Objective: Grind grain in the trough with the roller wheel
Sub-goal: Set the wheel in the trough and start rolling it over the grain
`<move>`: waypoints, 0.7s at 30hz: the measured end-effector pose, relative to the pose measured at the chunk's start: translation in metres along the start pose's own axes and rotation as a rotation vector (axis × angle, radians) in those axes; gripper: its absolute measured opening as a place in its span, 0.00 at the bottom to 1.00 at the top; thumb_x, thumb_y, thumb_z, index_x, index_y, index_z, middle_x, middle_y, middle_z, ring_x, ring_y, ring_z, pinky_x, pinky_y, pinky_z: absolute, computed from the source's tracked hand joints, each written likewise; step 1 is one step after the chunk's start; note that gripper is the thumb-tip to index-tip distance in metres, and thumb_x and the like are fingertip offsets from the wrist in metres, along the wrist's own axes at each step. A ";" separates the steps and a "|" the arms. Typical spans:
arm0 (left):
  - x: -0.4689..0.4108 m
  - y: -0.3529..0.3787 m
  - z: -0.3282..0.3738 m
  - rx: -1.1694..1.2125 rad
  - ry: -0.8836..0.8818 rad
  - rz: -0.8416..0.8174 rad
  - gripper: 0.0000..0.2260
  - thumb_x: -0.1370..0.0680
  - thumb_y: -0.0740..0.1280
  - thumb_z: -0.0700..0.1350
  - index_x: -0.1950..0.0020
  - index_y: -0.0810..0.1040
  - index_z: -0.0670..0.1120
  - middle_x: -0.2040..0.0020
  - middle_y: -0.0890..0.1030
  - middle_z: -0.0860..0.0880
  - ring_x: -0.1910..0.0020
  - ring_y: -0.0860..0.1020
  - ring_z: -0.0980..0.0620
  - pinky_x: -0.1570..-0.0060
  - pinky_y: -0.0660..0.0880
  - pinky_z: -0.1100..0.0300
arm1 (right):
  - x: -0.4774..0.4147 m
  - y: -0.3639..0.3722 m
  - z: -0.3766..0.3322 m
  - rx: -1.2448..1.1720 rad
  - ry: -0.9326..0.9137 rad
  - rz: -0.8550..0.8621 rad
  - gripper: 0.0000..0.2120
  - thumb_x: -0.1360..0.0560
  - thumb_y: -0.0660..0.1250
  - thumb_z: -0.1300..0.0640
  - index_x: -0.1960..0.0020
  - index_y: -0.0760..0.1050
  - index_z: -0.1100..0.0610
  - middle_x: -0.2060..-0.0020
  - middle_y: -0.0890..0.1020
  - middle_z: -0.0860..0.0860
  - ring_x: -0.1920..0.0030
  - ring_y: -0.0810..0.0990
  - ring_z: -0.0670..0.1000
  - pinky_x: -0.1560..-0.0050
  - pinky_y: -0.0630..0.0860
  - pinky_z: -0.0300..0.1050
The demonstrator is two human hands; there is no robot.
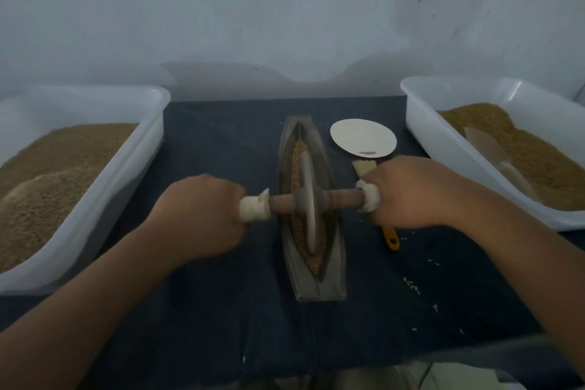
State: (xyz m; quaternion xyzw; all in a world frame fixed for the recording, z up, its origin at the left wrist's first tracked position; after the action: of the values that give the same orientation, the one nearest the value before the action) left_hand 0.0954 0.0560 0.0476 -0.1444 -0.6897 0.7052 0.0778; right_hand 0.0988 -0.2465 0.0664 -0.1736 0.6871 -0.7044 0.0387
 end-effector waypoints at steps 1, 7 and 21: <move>-0.003 0.002 -0.001 0.000 -0.006 -0.008 0.10 0.33 0.63 0.60 0.66 0.73 0.55 0.71 0.75 0.57 0.72 0.73 0.57 0.74 0.63 0.61 | -0.002 -0.001 0.000 0.018 -0.002 0.043 0.10 0.30 0.68 0.39 0.64 0.76 0.43 0.70 0.80 0.44 0.70 0.78 0.42 0.69 0.70 0.41; -0.092 -0.015 0.000 -0.067 -0.121 0.016 0.08 0.30 0.67 0.55 0.63 0.75 0.52 0.63 0.77 0.53 0.64 0.77 0.48 0.62 0.74 0.55 | -0.064 -0.023 0.008 0.119 0.187 0.442 0.15 0.20 0.59 0.46 0.63 0.73 0.49 0.68 0.77 0.47 0.68 0.75 0.49 0.68 0.71 0.46; -0.020 -0.001 0.003 -0.009 -0.012 -0.055 0.10 0.32 0.64 0.60 0.66 0.73 0.54 0.69 0.75 0.57 0.70 0.73 0.57 0.72 0.64 0.61 | -0.003 -0.001 -0.003 0.080 0.021 0.237 0.12 0.27 0.62 0.37 0.62 0.72 0.43 0.69 0.78 0.44 0.68 0.76 0.42 0.67 0.74 0.45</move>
State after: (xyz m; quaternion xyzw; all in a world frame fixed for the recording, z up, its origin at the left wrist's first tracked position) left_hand 0.1133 0.0473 0.0502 -0.1217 -0.6971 0.7005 0.0924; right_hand 0.1008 -0.2427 0.0667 -0.0822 0.6745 -0.7236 0.1213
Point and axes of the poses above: each hand's wrist, its own x-axis away from the middle knuckle, its own y-axis out of the palm, z = x × y, the point moved 7 cm from there along -x, towards the middle knuckle
